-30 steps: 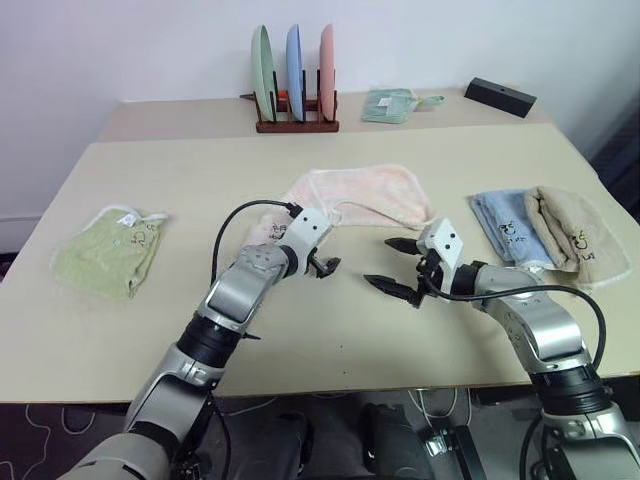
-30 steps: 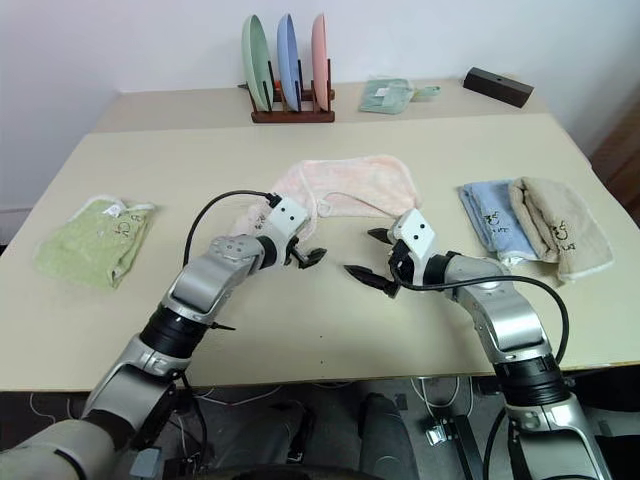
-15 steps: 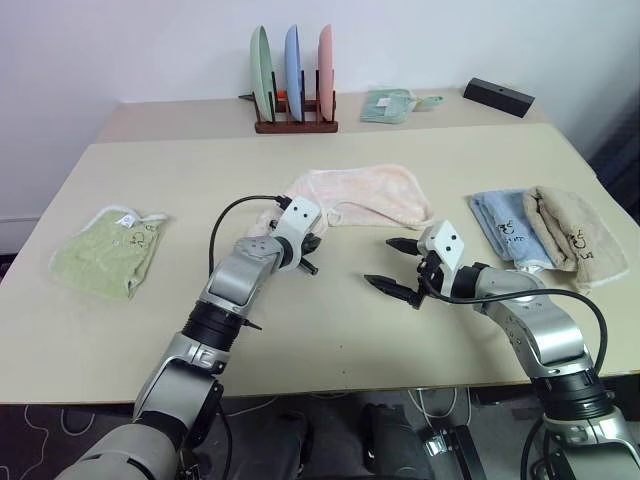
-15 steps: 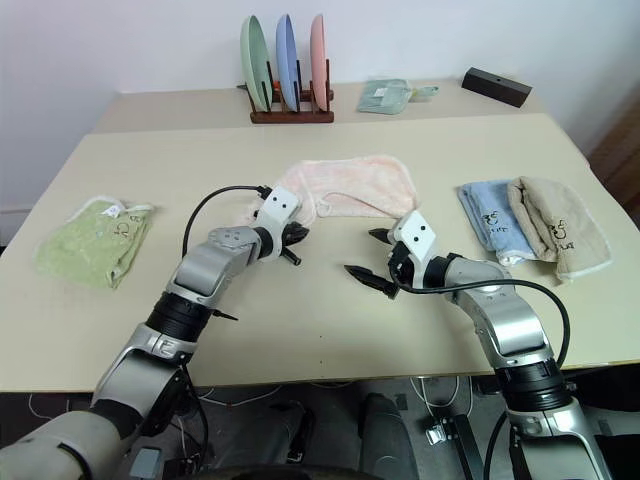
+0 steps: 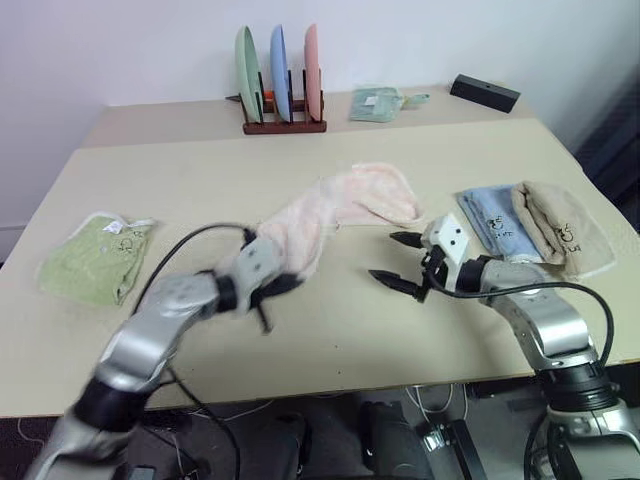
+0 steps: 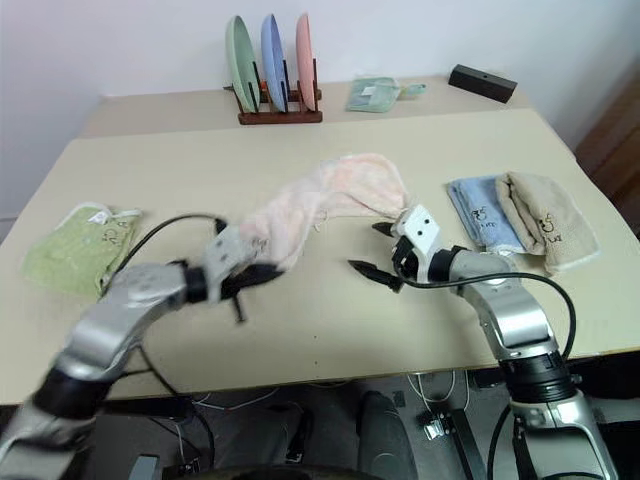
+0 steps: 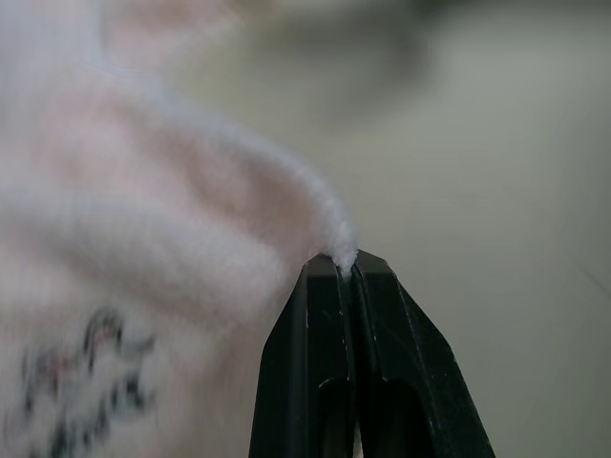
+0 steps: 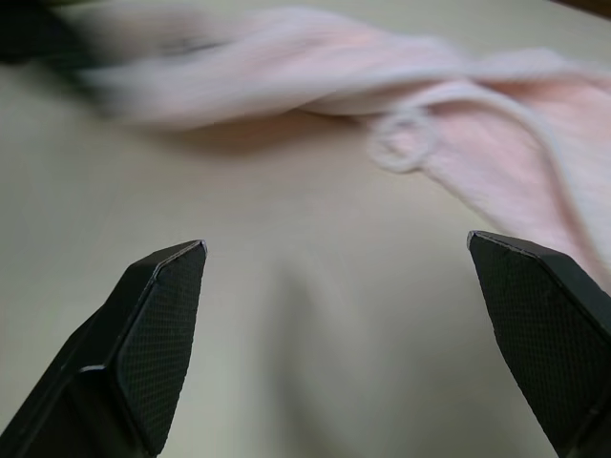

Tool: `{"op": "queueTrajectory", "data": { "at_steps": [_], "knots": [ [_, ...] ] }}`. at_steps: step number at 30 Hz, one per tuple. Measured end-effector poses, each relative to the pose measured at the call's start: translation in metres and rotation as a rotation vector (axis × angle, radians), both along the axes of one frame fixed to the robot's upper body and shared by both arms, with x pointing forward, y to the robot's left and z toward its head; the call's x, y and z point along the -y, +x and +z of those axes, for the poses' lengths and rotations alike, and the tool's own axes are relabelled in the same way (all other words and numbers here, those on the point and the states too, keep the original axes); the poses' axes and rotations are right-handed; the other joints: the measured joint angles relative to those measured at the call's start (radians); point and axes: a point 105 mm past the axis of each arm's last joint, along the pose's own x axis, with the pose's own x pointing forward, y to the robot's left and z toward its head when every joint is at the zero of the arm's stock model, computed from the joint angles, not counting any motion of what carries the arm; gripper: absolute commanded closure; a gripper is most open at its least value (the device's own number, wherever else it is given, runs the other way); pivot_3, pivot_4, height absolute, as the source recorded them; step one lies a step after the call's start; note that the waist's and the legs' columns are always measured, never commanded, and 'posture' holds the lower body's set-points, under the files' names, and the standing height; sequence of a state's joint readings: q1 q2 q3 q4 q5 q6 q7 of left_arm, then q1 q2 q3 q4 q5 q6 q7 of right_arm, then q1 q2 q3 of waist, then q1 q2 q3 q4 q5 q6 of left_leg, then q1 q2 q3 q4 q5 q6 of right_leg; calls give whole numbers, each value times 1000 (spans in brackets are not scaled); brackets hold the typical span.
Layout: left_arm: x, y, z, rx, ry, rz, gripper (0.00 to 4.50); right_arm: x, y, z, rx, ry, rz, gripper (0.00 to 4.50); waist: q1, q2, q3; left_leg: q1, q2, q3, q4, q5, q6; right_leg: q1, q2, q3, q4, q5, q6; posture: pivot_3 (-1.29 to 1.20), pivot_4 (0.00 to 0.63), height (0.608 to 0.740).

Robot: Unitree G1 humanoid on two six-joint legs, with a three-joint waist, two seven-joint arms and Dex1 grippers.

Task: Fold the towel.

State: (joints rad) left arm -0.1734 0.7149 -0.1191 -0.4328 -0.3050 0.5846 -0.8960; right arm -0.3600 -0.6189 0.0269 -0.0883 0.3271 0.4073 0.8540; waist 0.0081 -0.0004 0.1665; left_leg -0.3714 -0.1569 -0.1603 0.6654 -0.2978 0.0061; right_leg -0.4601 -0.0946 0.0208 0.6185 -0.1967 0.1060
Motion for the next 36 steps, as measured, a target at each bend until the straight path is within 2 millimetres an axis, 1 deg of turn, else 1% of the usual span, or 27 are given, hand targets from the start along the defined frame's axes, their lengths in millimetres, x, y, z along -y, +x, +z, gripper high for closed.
{"op": "queueTrajectory", "data": {
  "at_steps": [2, 3, 5, 8, 11, 15, 18, 20, 27, 29, 32, 36],
  "knots": [
    [-17, -13, -2, -56, 9, 27, 4475, 1, 6, 7, 18, 0, 0, 0, 3, 0, 0, 0, 0, 0, 0, 0, 0, 1, 0, 0, 0, 0, 0, 0, 150, 738],
    [-29, -23, -3, -87, 10, 54, 4475, 1, 10, 11, 38, -14, 7, 0, 2, 0, 0, 0, 0, 0, 0, 0, 0, 1, 0, 0, 0, 0, 0, 0, 150, 738],
    [-49, -36, -6, -136, 25, 101, 4475, 12, 19, 15, 70, -65, -22, 0, 6, 0, 0, 0, 0, 1, 0, 0, 1, 1, 0, -1, -1, 0, 0, 0, 150, 738],
    [-71, -52, -15, -193, 59, 164, 4475, 19, 32, 16, 106, -119, -50, 0, 4, 0, 0, 1, 0, 1, 0, -1, 1, 2, -1, -1, -1, 0, 0, 0, 150, 738],
    [-87, -59, -19, -217, 77, 229, 4475, 28, 43, 10, 142, -210, -71, 0, 4, 0, 0, 0, 0, 2, 0, -1, 1, 1, -1, -1, -1, 0, 0, 0, 150, 738],
    [-104, -53, -14, -161, 92, 316, 4475, 38, 54, 7, 207, -341, -65, 0, 4, 0, 0, 1, 0, 2, 0, -1, 1, 1, -1, -1, -1, 0, 0, 0, 150, 738],
    [-105, -49, -11, -123, 76, 344, 4475, 48, 59, 4, 274, -477, -51, 0, 3, 0, 0, 1, 0, 3, 0, -1, 1, 1, -1, -1, -2, 0, 0, 0, 150, 738],
    [-105, -46, -10, -110, 64, 356, 4475, 51, 67, 3, 335, -559, -50, 0, 2, 0, 0, 1, 0, 4, 0, -1, 1, 0, 0, 0, -1, 0, 0, 0, 150, 738],
    [-102, -37, -4, -75, 53, 356, 4475, 48, 80, 5, 533, -755, 6, 0, -4, 0, 0, 1, 2, 6, 0, -1, 1, 0, 2, 2, -1, 0, -1, 0, 150, 738],
    [-102, -36, -7, -85, 50, 353, 4475, 43, 82, 6, 594, -817, 51, 0, -4, 0, 0, 1, 2, 7, -1, -1, 1, -1, 3, 2, -1, 1, -1, 0, 150, 738],
    [-100, -34, -8, -85, 46, 347, 4475, 27, 82, 6, 712, -919, 156, 0, -6, 0, 0, 1, 5, 10, -1, -1, 1, -1, 6, 4, -1, 1, -1, 0, 150, 738],
    [-99, -32, -7, -73, 44, 347, 4475, 19, 84, 6, 795, -959, 196, 0, -9, 0, 0, 2, 6, 12, -1, -1, 1, -1, 7, 6, -1, 1, -2, 0, 150, 738]
  ]
}}
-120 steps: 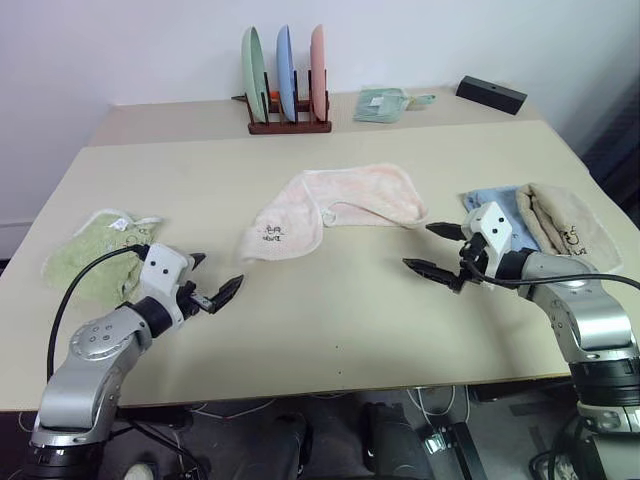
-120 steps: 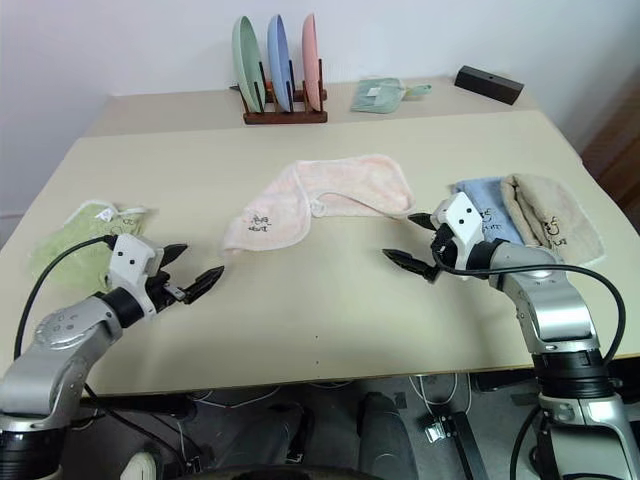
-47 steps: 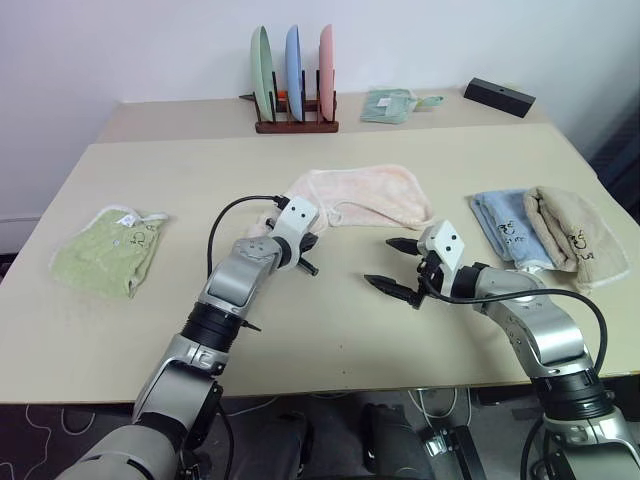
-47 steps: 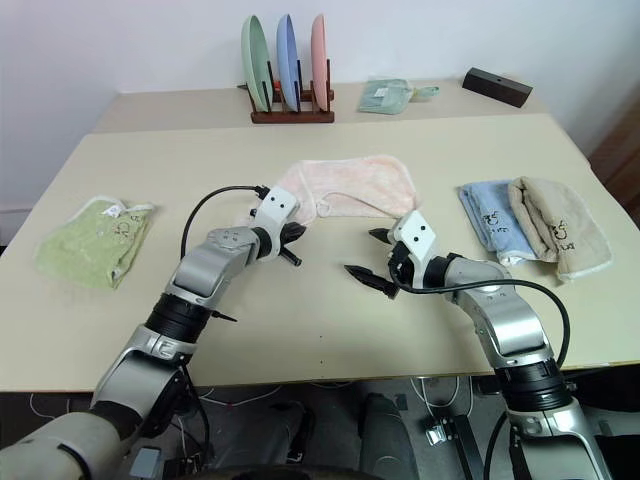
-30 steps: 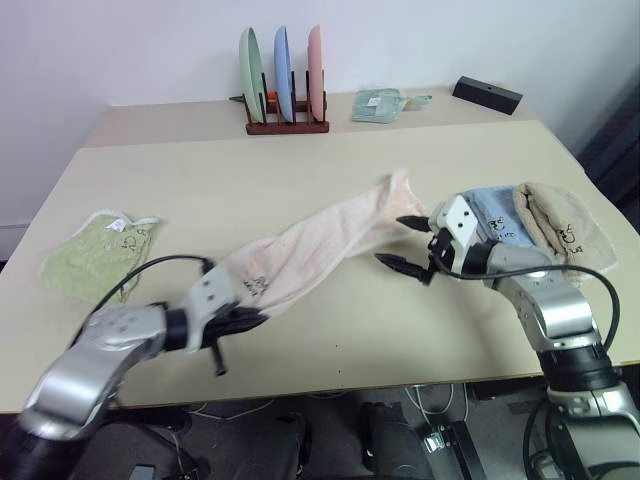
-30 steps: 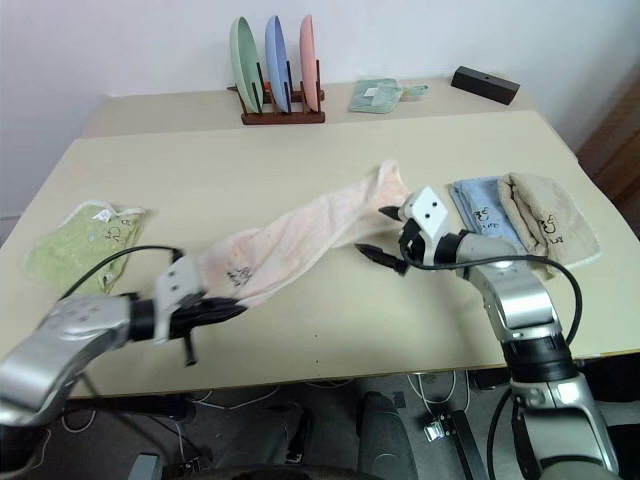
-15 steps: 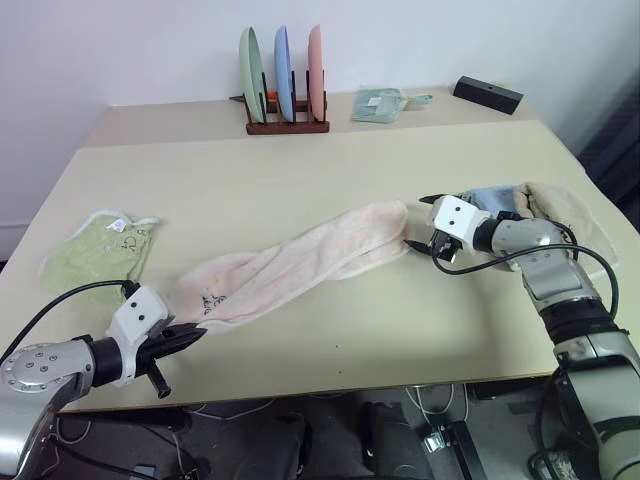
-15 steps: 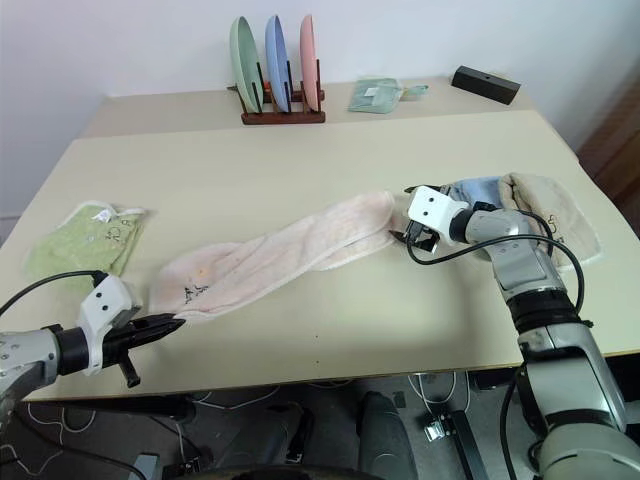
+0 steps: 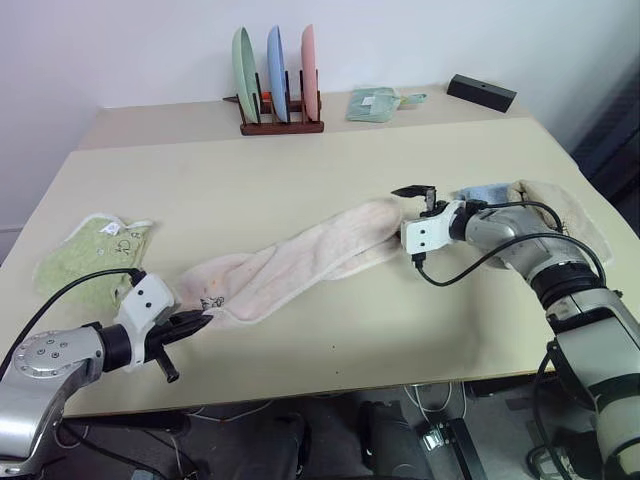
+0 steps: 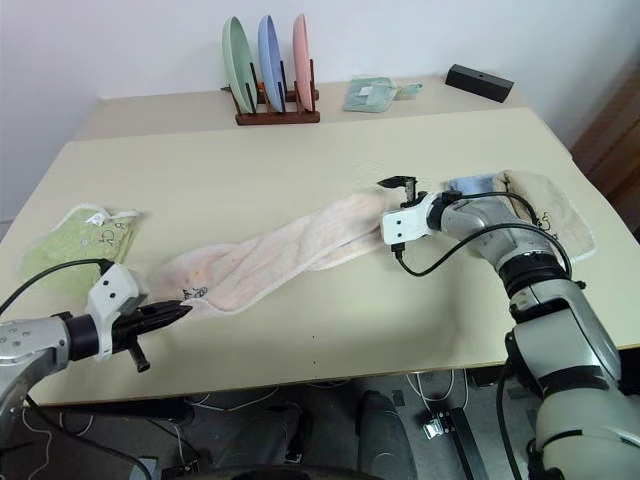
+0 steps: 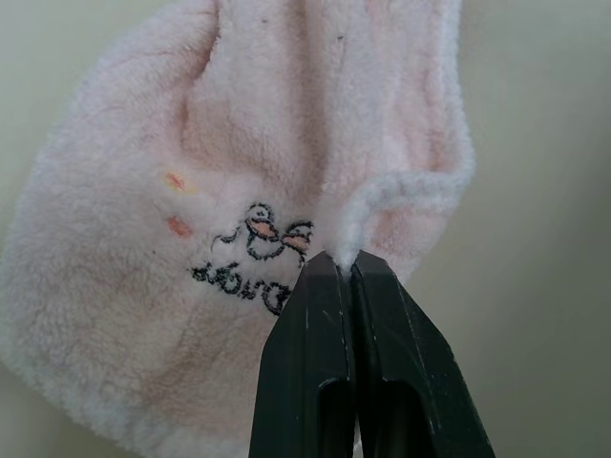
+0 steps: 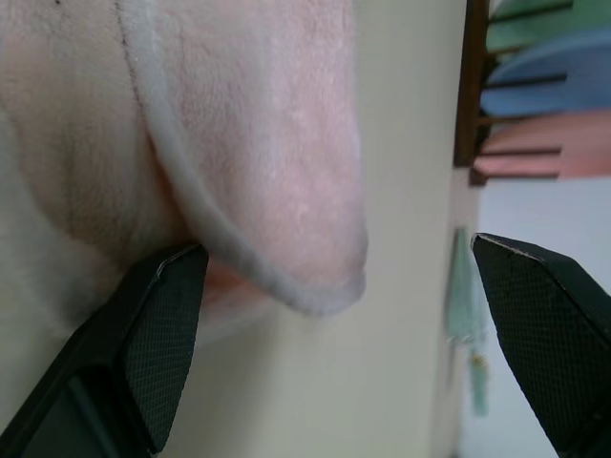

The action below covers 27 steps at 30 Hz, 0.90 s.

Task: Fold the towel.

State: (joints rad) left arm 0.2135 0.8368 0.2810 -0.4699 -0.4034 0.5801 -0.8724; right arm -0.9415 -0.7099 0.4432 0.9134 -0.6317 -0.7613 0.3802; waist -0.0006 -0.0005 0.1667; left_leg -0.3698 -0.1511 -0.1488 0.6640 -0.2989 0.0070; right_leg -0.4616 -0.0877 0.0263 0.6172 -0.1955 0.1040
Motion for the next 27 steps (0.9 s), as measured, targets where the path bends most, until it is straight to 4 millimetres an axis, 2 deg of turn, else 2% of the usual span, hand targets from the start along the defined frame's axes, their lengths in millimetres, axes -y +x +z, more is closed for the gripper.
{"op": "queueTrajectory", "data": {
  "at_steps": [3, 10, 19, 22, 27],
  "knots": [
    [0, -1, -3, -5, -7, 9, 4500, -3, -1, -4, 10, -9, 25, 875, -4, 0, 0, 0, 0, 0, 0, 0, 0, 0, 0, 0, 0, 0, 0, 0, 150, 738],
    [-2, -8, -12, -10, -18, 22, 4500, -6, -6, -9, 3, -21, 75, 4327, -13, 0, 0, 1, 2, 2, -1, 0, 0, 0, 2, 2, 0, 0, -1, 0, 150, 738],
    [-5, -3, -15, 1, -17, 24, 4500, -5, -8, -9, 1, -22, 81, 4422, -12, 0, 0, 2, 2, 3, -1, 0, 0, 0, 2, 3, 0, 1, -1, 0, 150, 738],
    [-4, 0, -13, 16, -17, 27, 4500, 3, -13, -9, -23, -14, 78, 4422, -11, 0, 0, 2, 2, 3, -1, 0, 0, 1, 2, 3, -1, 1, -1, 0, 150, 738],
    [-6, 1, -2, 43, -53, 39, 4500, 22, -34, -10, -136, 20, 78, 4422, -12, 0, 0, 3, 3, 4, -1, -1, 1, 1, 2, 3, -1, 1, -1, 0, 150, 738]
  ]
}}
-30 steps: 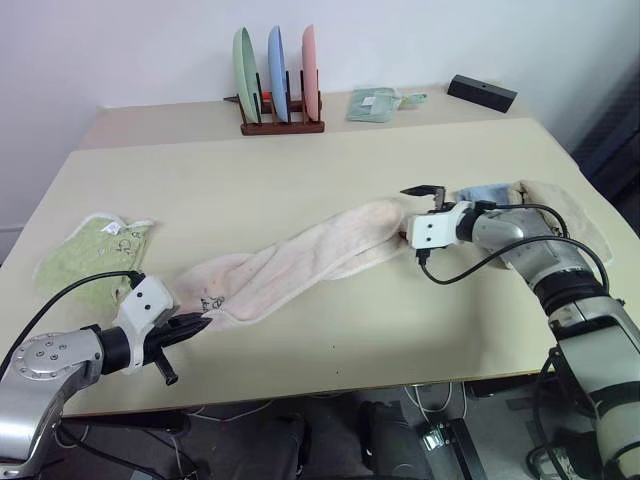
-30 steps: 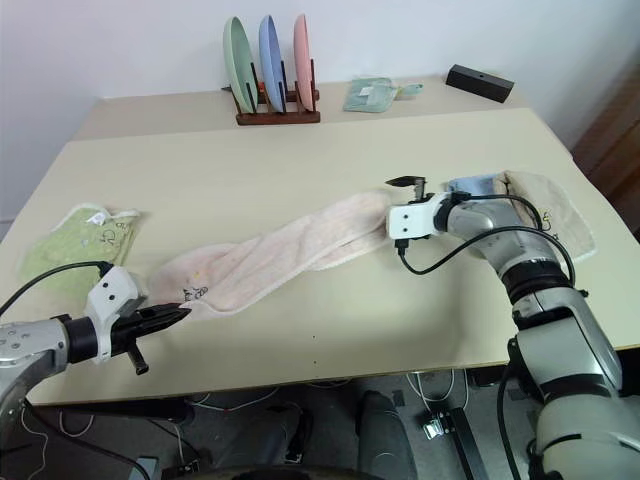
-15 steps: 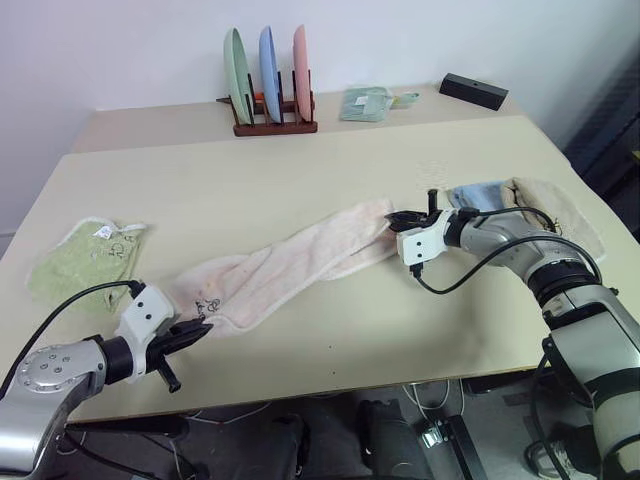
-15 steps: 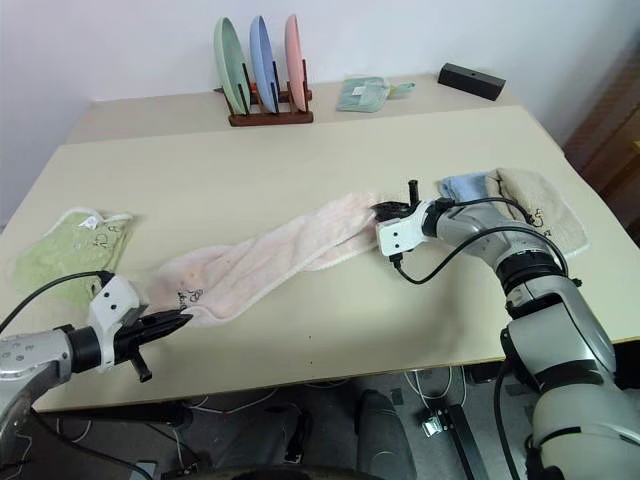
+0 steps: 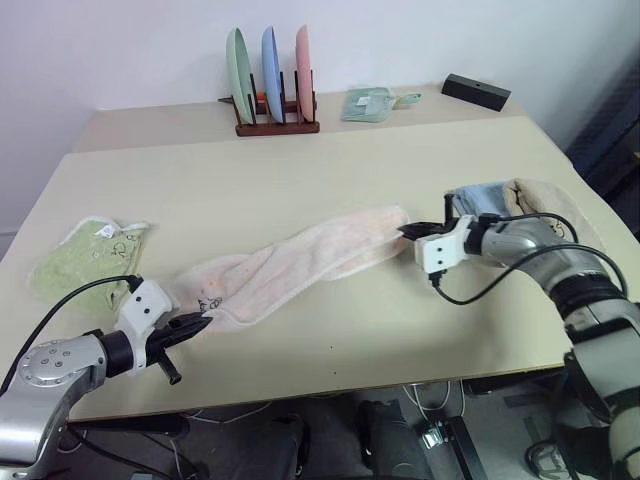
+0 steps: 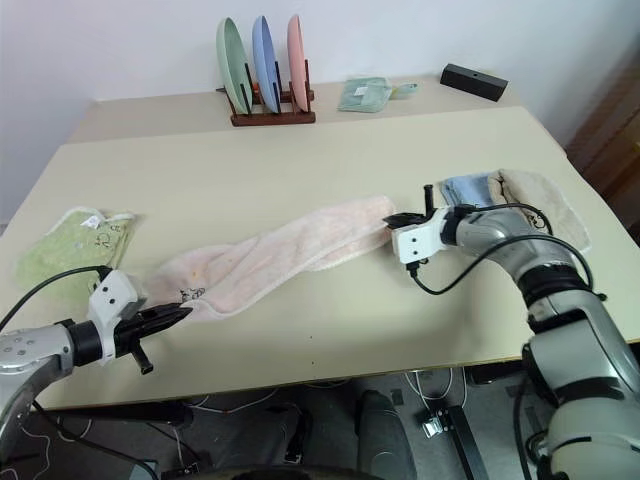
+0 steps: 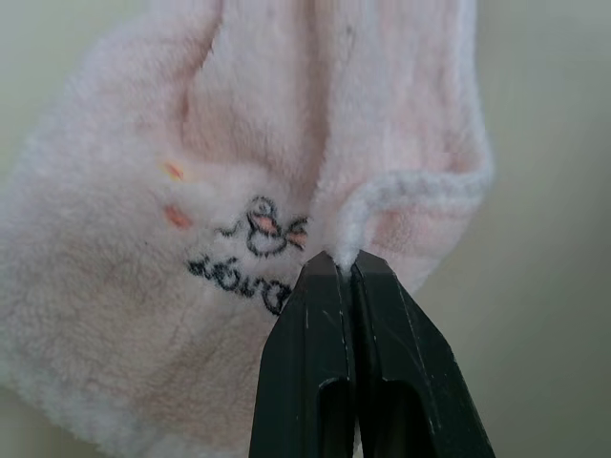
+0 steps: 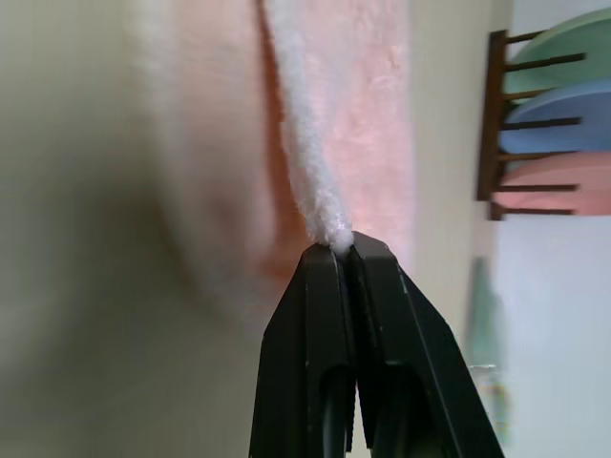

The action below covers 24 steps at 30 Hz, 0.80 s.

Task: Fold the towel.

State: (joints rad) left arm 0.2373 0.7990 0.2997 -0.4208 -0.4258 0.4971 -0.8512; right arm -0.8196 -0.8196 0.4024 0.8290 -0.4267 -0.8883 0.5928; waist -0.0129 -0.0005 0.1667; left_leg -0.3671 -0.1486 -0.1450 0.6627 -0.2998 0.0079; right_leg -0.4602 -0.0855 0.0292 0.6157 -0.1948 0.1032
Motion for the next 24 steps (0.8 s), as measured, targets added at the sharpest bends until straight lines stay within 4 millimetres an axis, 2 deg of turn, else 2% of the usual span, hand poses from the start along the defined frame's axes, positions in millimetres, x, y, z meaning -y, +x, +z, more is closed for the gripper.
{"op": "queueTrajectory", "data": {
  "at_steps": [3, 4, 5, 7, 8, 10, 12, 13, 15, 17, 20, 22, 24],
  "knots": [
    [3, 5, 10, 45, -18, -7, 4500, 2, -2, 9, -6, 19, -9, 4422, -2, 0, 0, 2, 1, 2, 0, 0, 0, 1, 0, 2, 1, 0, -1, 0, 150, 738],
    [5, 17, 18, 90, -37, -2, 4500, 5, 0, 13, 5, 23, -33, 4422, 0, 1, 0, 4, 2, 2, 0, 0, 0, 2, 2, 2, 1, 1, -1, 0, 150, 738],
    [3, 39, 32, 168, -58, 32, 4500, 6, 7, 21, 28, 34, -63, 4422, 8, 1, 2, 4, 1, 2, 1, 0, -1, 3, 2, 2, 2, 1, -2, 0, 150, 738],
    [-5, 95, 80, 382, -72, 138, 4500, 3, 29, 60, 153, 72, -132, 4422, 24, -2, 6, 2, 3, 1, 1, 3, -6, 1, 5, 0, 0, 6, -8, 0, 150, 738],
    [-7, 126, 115, 508, -83, 201, 4500, 1, 43, 94, 262, 98, -171, 4422, 28, -3, 7, 0, 4, 0, 2, 6, -9, 1, 6, -1, -1, 9, -8, 0, 150, 738],
    [-9, 160, 182, 718, -97, 296, 4500, -5, 55, 165, 481, 148, -219, 4422, 27, -5, 7, -5, 5, 0, 2, 7, -11, -5, 5, -2, -1, 13, -7, 0, 150, 738],
    [-8, 174, 243, 891, -153, 349, 4500, -6, 53, 225, 668, 199, -252, 4422, 23, -9, 5, -6, 7, 2, 0, 4, -9, -8, 4, -4, -2, 13, -8, 0, 150, 738],
    [-8, 173, 267, 958, -181, 363, 4500, -5, 52, 241, 720, 216, -264, 4422, 18, -11, 3, -7, 7, 4, -2, 4, -8, -10, 4, -5, -4, 13, -8, 0, 150, 738],
    [-9, 172, 291, 1022, -224, 365, 4500, -1, 52, 248, 754, 221, -283, 4422, 0, -11, 3, -7, 7, 7, -1, 0, -4, -12, 2, -7, -4, 13, -7, 0, 150, 738],
    [-8, 172, 289, 1024, -227, 335, 4500, 3, 55, 239, 732, 205, -296, 4422, -11, -11, 3, -7, 4, 11, -1, -2, -1, -16, -2, -9, -4, 13, -7, 0, 150, 738],
    [-10, 178, 260, 943, -195, 294, 4500, 5, 58, 223, 683, 188, -286, 4422, -34, -11, 4, -11, 3, 14, 1, -2, 1, -20, -3, -10, -5, 13, -7, 0, 150, 738],
    [-13, 173, 225, 863, -141, 250, 4500, 2, 53, 211, 618, 215, -237, 4422, -49, -11, 4, -9, 4, 14, 0, -2, 1, -20, -2, -10, -4, 13, -7, 0, 150, 738],
    [-20, 157, 179, 739, -79, 197, 4500, 1, 46, 183, 505, 222, -174, 4422, -62, -11, 4, -6, 6, 14, -1, -4, -1, -18, 0, -8, -2, 13, -7, 0, 150, 738]
  ]
}}
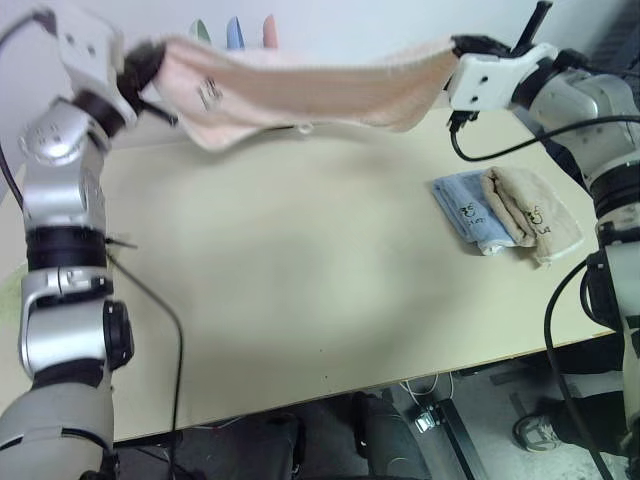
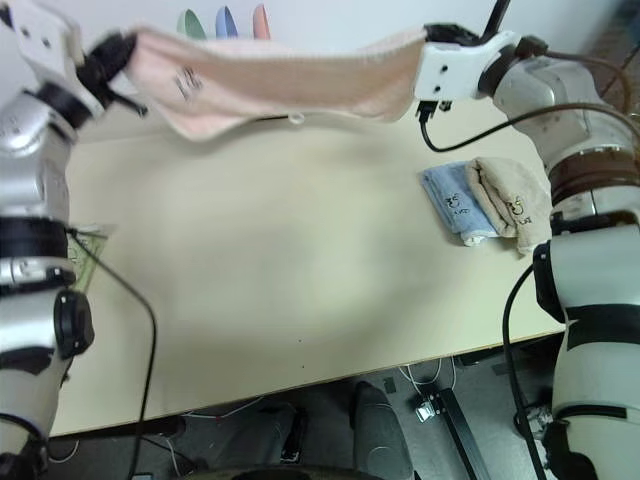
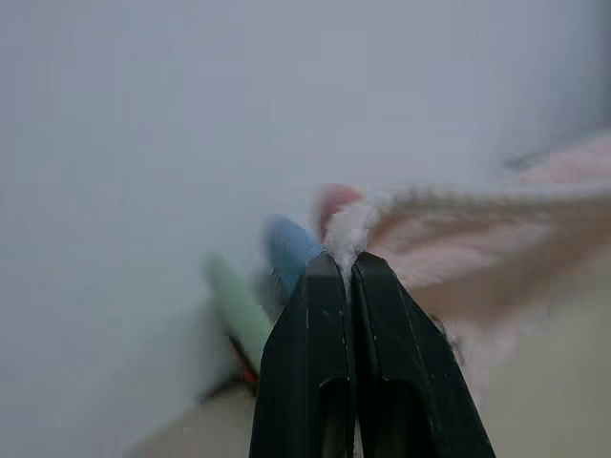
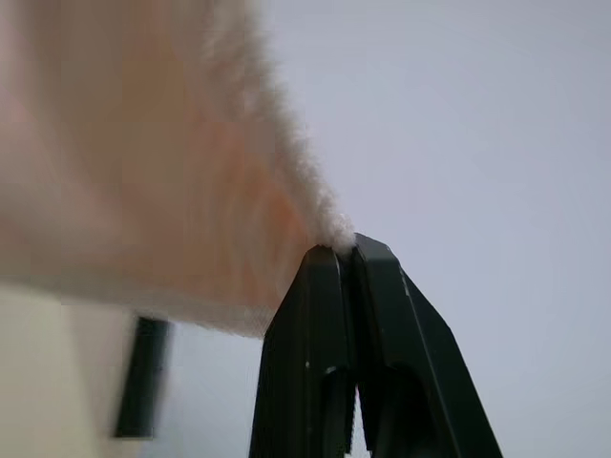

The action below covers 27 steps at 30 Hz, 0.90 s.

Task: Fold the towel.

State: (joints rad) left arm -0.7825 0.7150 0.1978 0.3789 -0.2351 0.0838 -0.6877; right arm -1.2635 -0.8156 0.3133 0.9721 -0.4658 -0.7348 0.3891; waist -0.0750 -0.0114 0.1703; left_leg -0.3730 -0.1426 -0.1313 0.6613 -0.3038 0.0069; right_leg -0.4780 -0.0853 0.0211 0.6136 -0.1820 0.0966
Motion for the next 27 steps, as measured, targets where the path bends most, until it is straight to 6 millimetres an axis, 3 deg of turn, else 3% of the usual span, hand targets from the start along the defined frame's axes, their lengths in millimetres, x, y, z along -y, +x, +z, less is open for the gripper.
{"op": "queueTrajectory", "data": {
  "at_steps": [3, 6, 12, 17, 21, 24, 27],
  "knots": [
    [-6, -27, -65, -219, 33, -44, 4500, 15, -10, -64, -250, -23, 19, 4422, 4, 1, 2, -1, 1, 0, 4, -2, 0, -1, 4, 2, 1, 0, -1, 0, 150, 738],
    [-2, -60, -83, -303, 68, -101, 4500, 10, -29, -105, -446, -46, 82, 4422, 12, 2, 2, 0, 2, 0, 6, -2, 0, 0, 3, 3, 1, 2, -2, 0, 150, 738],
    [11, -127, -131, -568, 74, -240, 4500, 47, -87, -167, -916, -71, 8, 4422, 56, 2, 2, 2, 2, 3, 7, -3, 2, 3, 3, 3, 0, 2, -2, 0, 150, 738],
    [28, -157, -129, -656, 75, -342, 4500, 53, -113, -169, -1088, -56, -24, 4422, 69, 3, 2, 11, 3, 3, 6, -6, 6, 12, 3, 2, -1, 2, -2, 0, 150, 738],
    [32, -172, -142, -726, 83, -354, 4500, 51, -114, -158, -1064, -31, -19, 4422, 65, 4, 2, 19, 4, 5, 4, -9, 9, 19, 3, 2, -3, 1, -2, 0, 150, 738],
    [28, -150, -129, -621, 71, -286, 4500, 40, -100, -148, -982, -5, 11, 4422, 68, 4, 2, 19, 4, 5, 5, -9, 9, 19, 3, 2, -2, 2, -2, 0, 150, 738],
    [16, -106, -105, -448, 80, -148, 4500, 24, -72, -122, -818, 35, 38, 4422, 73, 3, 2, 18, 4, 5, 6, -5, 2, 18, 4, 1, -2, 2, -2, 0, 150, 738]
  ]
}}
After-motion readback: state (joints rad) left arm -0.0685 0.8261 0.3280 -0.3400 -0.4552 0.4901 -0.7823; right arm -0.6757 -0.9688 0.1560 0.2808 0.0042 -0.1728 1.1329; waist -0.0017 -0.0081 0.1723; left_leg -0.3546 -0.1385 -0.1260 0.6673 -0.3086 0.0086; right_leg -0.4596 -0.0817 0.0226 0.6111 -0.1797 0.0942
